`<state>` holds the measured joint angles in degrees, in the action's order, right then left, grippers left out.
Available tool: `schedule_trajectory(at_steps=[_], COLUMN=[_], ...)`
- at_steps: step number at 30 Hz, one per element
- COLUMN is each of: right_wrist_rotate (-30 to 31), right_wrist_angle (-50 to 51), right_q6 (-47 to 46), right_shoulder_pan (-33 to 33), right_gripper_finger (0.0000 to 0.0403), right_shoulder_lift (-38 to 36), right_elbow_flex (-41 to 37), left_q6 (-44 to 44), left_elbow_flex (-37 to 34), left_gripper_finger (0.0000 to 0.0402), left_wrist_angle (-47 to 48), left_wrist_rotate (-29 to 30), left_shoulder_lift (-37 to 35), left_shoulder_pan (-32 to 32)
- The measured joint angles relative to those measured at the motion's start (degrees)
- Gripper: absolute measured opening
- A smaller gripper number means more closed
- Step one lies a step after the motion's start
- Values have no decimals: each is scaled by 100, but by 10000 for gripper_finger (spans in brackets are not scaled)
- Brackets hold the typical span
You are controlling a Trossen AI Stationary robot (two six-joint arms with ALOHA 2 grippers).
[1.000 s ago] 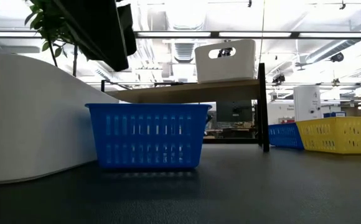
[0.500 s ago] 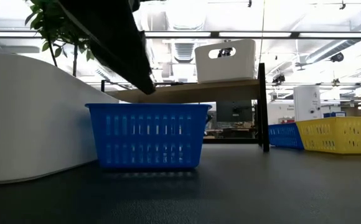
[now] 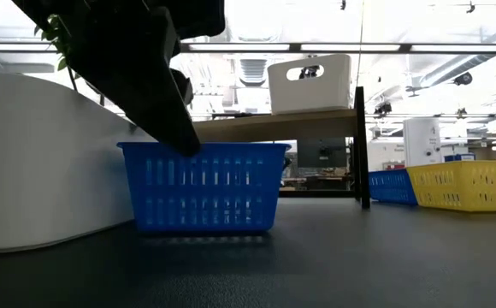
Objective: Stack baskets on shelf by color
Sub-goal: Put the left blue bin on the shelf
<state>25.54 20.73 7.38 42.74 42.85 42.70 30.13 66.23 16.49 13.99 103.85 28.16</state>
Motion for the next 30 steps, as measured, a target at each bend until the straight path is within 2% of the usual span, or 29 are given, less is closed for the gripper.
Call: schedule_trajectory(at_steps=[4,7,13,20,23,30], right_wrist_rotate=[0,0,2,2,1,2], right_wrist_angle=[0,-1,-2,-4,-6,-31], right_q6=[13,13,13,13,13,-24], right_shoulder_pan=[0,0,0,0,0,0], right_gripper_finger=[66,66,66,66,66,66], right_shoulder_lift=[0,0,0,0,-2,-2], right_elbow_flex=[-2,-2,-2,-2,-2,-2], left_q6=[-325,-376,-508,-551,-598,-1435], left_elbow_flex=[16,11,-10,-10,18,174], left_gripper_finger=[199,177,111,15,7,3], left_wrist_angle=[19,28,50,50,89,170], left_wrist_rotate=[36,64,91,91,93,84], left_shoulder_lift=[11,11,11,5,-75,-524], left_shoulder_pan=[-2,-4,-11,-13,-13,-11])
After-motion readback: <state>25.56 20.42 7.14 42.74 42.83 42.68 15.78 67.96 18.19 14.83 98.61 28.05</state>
